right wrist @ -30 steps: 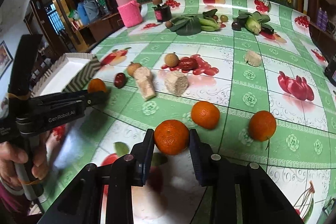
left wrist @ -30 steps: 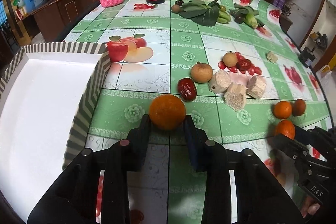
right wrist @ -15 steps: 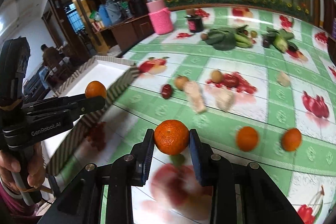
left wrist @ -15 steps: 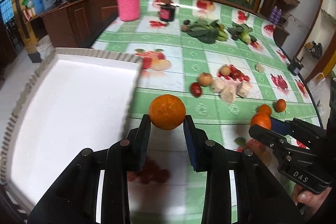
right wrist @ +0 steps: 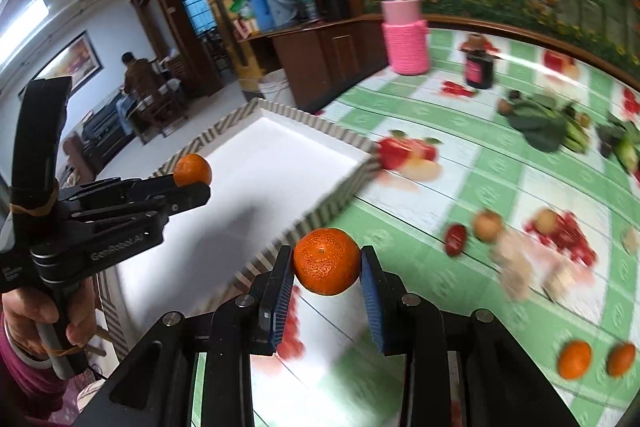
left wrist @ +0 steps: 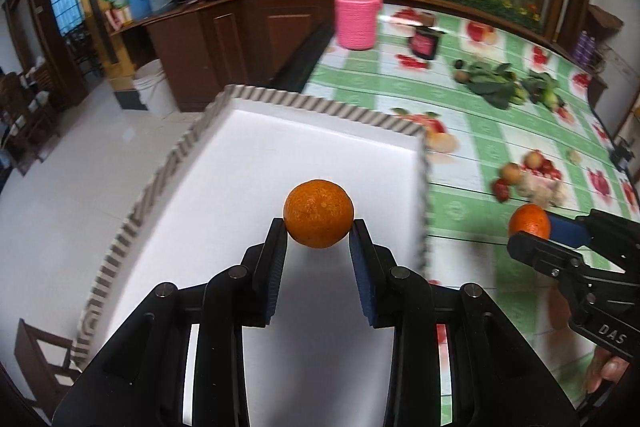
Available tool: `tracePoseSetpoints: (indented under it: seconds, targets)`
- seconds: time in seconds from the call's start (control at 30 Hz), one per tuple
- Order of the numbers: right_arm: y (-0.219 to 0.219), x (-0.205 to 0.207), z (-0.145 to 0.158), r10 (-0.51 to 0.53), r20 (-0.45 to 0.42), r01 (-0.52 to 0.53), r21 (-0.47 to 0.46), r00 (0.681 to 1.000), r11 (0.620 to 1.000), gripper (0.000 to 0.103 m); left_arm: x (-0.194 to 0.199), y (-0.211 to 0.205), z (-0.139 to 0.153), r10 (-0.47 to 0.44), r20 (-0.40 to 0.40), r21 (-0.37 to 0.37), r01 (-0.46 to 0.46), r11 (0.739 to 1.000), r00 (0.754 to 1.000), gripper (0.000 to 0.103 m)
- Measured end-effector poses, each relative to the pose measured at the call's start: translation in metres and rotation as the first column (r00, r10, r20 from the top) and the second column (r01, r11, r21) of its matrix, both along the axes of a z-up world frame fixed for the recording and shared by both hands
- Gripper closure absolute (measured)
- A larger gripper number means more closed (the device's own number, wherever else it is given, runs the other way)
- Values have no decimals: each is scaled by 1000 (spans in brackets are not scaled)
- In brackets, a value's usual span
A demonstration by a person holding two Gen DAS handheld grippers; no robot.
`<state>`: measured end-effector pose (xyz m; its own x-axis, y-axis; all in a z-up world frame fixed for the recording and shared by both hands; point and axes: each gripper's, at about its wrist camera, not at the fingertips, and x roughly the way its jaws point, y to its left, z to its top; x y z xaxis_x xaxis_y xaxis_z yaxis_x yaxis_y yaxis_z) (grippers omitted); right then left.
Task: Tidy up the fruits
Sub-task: 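Carry both oranges over the white tray and open both tools to release them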
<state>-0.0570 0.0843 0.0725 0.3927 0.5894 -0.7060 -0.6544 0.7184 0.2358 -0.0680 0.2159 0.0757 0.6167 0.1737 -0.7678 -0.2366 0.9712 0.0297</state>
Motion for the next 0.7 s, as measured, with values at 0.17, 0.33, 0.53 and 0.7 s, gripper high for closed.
tracePoseSetpoints:
  seconds: [0.17, 0.33, 0.53, 0.7]
  targets:
    - [38, 12, 4, 59, 4, -59, -8, 998, 998, 71, 7, 23, -6, 44, -24, 6, -44, 999, 999, 71]
    - [69, 20, 2, 111, 1, -111, -28, 994, 993, 71, 12, 36, -15, 75, -50, -11, -75, 997, 996, 71]
    - [91, 32, -12, 145, -23, -146, -67, 989, 987, 71, 15, 35, -24, 87, -67, -19, -89, 996, 994, 71]
    - [101, 44, -27, 159, -36, -163, -141, 987, 976, 71, 15, 33, -33, 116, -81, -46, -120, 992, 990, 71]
